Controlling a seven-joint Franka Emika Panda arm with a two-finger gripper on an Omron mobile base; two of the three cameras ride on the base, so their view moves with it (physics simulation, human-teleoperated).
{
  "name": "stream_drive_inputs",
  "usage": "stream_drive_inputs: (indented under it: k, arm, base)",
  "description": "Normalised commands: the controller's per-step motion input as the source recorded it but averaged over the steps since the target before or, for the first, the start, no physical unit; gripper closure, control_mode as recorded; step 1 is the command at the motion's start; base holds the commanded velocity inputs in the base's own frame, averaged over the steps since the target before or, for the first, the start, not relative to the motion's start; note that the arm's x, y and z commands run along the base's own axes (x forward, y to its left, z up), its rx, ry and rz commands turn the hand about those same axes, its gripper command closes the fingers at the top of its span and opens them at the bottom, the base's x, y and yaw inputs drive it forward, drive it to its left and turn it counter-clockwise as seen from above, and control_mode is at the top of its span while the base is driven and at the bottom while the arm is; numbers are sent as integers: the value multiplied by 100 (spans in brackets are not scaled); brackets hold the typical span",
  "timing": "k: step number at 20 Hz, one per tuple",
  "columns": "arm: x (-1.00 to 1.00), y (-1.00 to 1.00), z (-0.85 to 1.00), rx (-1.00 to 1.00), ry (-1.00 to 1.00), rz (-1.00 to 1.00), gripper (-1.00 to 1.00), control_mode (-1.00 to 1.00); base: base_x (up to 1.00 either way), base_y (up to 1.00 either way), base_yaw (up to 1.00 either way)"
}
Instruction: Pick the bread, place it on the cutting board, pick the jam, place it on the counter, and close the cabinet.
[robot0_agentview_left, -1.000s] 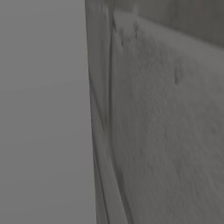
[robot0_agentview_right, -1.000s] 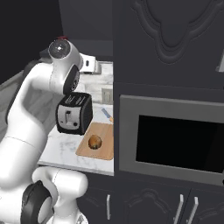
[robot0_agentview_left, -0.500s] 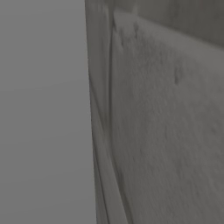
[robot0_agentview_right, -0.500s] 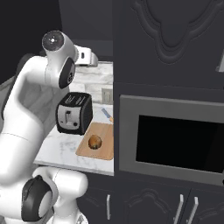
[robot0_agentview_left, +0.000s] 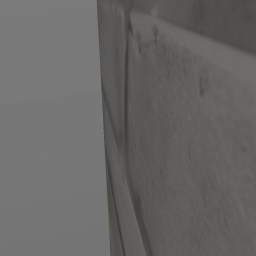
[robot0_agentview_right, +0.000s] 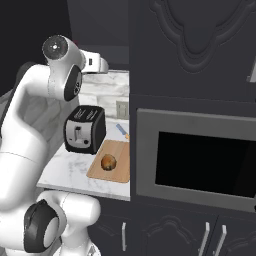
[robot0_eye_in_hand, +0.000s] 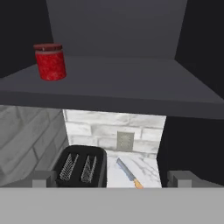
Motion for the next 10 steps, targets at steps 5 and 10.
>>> stream_drive_inputs:
  k: [5, 10]
  arm:
    - [12, 5, 10, 0, -4, 0, -100, -100]
    - [6, 1, 17, 0, -2, 1, -100, -100]
  base:
    - [0, 0, 0]
    - [0, 0, 0]
